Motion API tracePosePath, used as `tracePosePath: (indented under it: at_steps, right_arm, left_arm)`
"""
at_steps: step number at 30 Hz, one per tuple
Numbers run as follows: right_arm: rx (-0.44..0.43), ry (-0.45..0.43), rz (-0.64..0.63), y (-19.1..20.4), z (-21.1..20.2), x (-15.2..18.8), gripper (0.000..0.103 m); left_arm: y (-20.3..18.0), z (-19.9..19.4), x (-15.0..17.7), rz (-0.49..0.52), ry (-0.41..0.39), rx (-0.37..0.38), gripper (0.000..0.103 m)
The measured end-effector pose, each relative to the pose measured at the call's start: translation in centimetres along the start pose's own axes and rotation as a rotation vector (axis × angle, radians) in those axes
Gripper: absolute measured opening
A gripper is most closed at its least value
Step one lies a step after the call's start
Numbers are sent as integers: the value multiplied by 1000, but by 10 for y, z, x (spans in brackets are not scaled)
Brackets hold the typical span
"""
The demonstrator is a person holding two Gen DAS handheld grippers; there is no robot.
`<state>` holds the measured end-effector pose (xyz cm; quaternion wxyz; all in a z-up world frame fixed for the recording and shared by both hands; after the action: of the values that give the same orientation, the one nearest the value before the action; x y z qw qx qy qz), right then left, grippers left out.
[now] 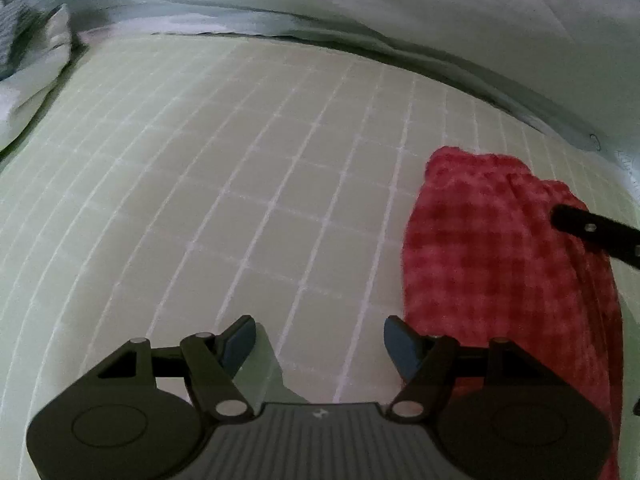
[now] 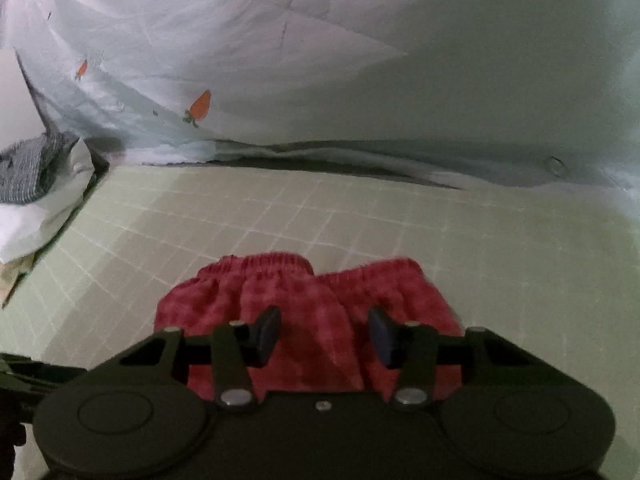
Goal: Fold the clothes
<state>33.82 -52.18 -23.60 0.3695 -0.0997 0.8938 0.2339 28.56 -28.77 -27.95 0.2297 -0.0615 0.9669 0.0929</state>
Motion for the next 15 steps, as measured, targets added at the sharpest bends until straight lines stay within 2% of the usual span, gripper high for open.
tracePosePath:
  at_steps: [1,2,3,4,5,7,10,13,15]
  right_arm:
    - [0,14,-8,-1,7,0,47]
    - [-13,32,-2,-3,12,2,36]
    - [-27,50,3,-4,18,4,17]
    - [-38,62,14,-5,22,5,7]
    - [-26,22,15,-5,17,3,2]
    - [-8,-70,18,-3,0,-5,1]
    - [74,-210,19,-2,-42,-23,1]
    - [162,-253,67,-26,-58,-27,1]
    - [213,-220,98,-46,-57,-20,4]
  left_arm:
    - [-4,1,-4,9,-7,0,72]
    - [-8,2,-7,18,-14,0,72]
    - [-11,3,-11,27,-22,0,72]
    - [-15,3,-15,36,-29,1,72]
    - [-16,2,-18,36,-37,4,72]
    - [-17,-1,-17,35,-42,9,72]
    - [-14,-5,-9,31,-35,14,72]
    - [-11,-8,0,27,-29,20,72]
    - [-9,-10,6,24,-24,23,72]
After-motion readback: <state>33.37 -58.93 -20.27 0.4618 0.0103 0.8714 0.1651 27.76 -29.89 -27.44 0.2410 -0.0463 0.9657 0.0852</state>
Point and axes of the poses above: each gripper's, at about its wrist camera, not at the fingertips, and z roughly the way its jaws point, y to its left, x to its underside, the point moved 7 cm from there along z, roughly the way its jaws point, and after that the axes turned 14 degrees about -x, right-handed, at the moved point
